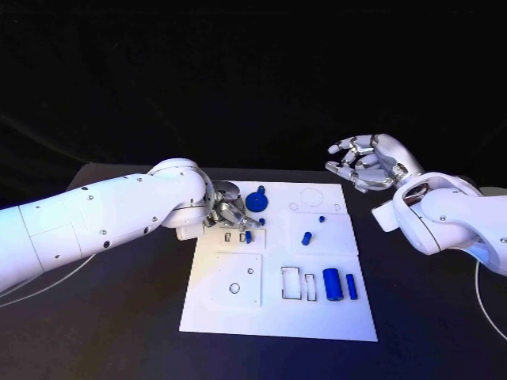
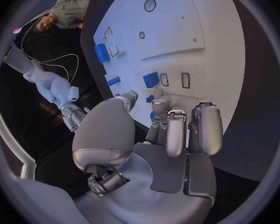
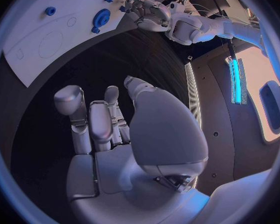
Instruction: Assemble the parts on the task board
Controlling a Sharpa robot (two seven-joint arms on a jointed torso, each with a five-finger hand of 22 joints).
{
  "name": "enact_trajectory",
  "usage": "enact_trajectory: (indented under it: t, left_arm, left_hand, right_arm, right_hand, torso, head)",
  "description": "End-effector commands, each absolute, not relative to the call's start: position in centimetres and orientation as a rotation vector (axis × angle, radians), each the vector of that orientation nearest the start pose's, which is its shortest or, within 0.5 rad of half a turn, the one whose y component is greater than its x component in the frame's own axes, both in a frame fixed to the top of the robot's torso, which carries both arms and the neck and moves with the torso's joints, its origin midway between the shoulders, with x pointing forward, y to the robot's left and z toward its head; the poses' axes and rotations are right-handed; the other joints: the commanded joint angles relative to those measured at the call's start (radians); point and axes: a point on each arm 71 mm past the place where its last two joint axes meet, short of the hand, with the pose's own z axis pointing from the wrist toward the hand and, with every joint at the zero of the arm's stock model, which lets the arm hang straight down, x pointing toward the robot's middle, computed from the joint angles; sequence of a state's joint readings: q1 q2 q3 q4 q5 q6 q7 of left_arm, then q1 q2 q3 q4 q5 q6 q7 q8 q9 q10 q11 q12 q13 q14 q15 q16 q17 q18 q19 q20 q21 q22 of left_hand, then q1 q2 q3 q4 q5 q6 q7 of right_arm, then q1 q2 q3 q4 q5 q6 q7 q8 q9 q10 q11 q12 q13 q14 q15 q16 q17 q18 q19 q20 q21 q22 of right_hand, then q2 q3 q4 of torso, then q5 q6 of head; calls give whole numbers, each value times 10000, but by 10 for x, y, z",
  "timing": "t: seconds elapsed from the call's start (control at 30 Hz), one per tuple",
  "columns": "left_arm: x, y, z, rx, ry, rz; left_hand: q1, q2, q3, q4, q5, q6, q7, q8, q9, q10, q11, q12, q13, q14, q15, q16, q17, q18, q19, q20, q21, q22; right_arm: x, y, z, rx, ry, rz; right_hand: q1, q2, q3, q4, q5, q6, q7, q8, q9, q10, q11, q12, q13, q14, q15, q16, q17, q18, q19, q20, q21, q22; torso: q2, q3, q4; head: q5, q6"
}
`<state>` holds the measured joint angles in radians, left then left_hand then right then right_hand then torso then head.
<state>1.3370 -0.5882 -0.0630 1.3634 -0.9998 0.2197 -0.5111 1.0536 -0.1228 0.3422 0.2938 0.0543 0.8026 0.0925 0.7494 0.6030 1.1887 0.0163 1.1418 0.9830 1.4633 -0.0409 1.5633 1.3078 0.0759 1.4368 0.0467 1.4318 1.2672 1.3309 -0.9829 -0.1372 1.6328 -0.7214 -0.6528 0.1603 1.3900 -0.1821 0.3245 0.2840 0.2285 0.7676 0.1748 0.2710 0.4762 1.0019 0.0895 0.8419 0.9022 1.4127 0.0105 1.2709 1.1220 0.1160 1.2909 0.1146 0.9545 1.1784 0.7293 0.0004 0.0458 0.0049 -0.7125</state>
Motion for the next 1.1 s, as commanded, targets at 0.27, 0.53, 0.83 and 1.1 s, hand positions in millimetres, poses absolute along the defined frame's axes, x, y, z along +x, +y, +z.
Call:
enact_trajectory:
  t: [0.27,0.53,0.83,1.1]
  left_arm:
    - [514,125,-179,233,23572,-4765]
    - [514,123,-181,267,23704,-4776]
    - [514,122,-184,249,23949,-4770]
    - [515,121,-187,252,24163,-4753]
  left_hand:
    - [-61,51,-70,-12,-31,-9,-67,91,33,104,-19,82,65,1054,-76,40,2564,-168,70,-7,79,82]
    - [18,134,-37,-35,-28,-11,-83,126,73,115,-33,112,99,1056,-86,43,2570,-172,75,-11,100,116]
    - [273,256,120,-51,-28,-51,-94,153,130,116,-45,148,149,1057,-98,43,2571,-179,75,-20,132,168]
    - [295,276,156,-50,-29,-57,-94,152,135,112,-46,148,151,1060,-98,49,2581,-179,73,-21,134,170]
  right_arm:
    - [477,-254,-133,4952,13575,9699]
    - [478,-254,-134,4976,13593,9714]
    - [478,-253,-134,5021,13636,9736]
    - [478,-253,-134,5056,13658,9767]
  right_hand:
    - [4,-101,66,-14,22,-98,16,51,18,-55,-4,-46,-56,-81,8,-86,-36,113,-91,1,-140,-62]
    - [4,-94,72,-13,21,-96,15,63,21,-53,-5,-52,-77,-84,8,-99,-44,117,-96,1,-173,-84]
    - [-7,-83,78,-6,23,-84,12,92,28,-46,-7,-61,-117,-89,6,-127,-64,117,-84,0,-195,-101]
    - [-3,-73,87,-8,30,-80,10,108,32,-41,-11,-67,-142,-98,3,-156,-94,123,-90,-2,-241,-131]
  torso:
    - [-10,-4,7]
    - [-14,-6,18]
    - [0,-5,-1]
    - [1,0,-4]
  head:
    - [-20,-61]
    - [-38,-76]
    - [-29,-102]
    - [-44,-131]
